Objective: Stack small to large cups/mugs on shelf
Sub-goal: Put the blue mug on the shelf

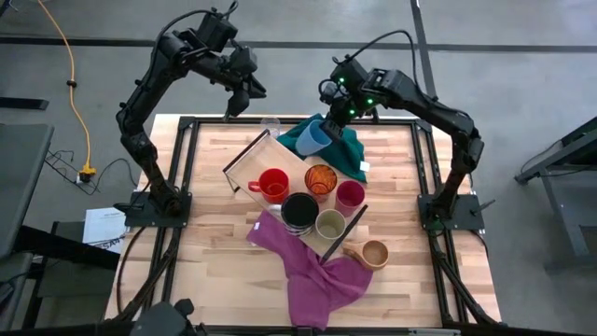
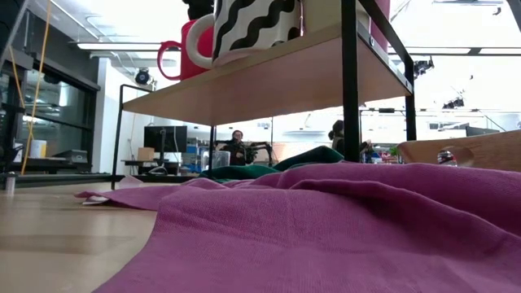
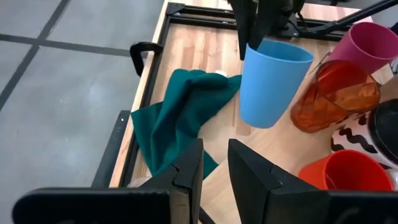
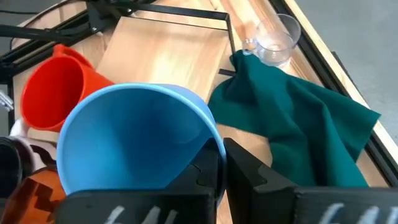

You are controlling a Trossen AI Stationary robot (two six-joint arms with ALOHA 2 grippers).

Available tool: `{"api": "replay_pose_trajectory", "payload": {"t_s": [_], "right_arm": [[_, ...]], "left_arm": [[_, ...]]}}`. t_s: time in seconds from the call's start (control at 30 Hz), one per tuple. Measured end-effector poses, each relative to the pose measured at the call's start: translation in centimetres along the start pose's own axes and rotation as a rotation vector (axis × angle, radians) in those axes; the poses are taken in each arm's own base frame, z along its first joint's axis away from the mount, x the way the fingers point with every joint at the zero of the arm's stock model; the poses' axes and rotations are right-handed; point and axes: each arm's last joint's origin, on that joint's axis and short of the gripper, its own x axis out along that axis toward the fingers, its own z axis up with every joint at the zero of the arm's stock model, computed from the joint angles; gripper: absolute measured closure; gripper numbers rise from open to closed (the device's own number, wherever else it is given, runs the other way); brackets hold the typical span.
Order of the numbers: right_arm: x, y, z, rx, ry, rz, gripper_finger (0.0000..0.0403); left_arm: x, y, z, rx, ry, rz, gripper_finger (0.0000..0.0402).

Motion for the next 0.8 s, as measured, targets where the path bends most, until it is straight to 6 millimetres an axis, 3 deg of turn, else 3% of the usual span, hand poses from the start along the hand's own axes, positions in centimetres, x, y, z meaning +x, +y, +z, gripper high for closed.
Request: {"api": "replay_pose_trajectory", "payload": {"t_s": [0.23,0.6,0.8], "right_arm": [[-0.1,0.8,0.8,-0.026,-0.009,0.019,0.0403],[1.2,1.7,3.0,-0.138,0.078,0.002,0.0403],[2.0,1.5,2.7,-0.138,0.113,0.025,0.0403]], "left_arm": [[-1.0,-1.1,0.2,0.020,-0.023,0.005,0.0337],[-2.4,-2.9,0.2,0.035,-0.014,0.046,0.0337],[-2.5,-3.5,0.2,0.038,-0.011,0.037,0.0337]]}}
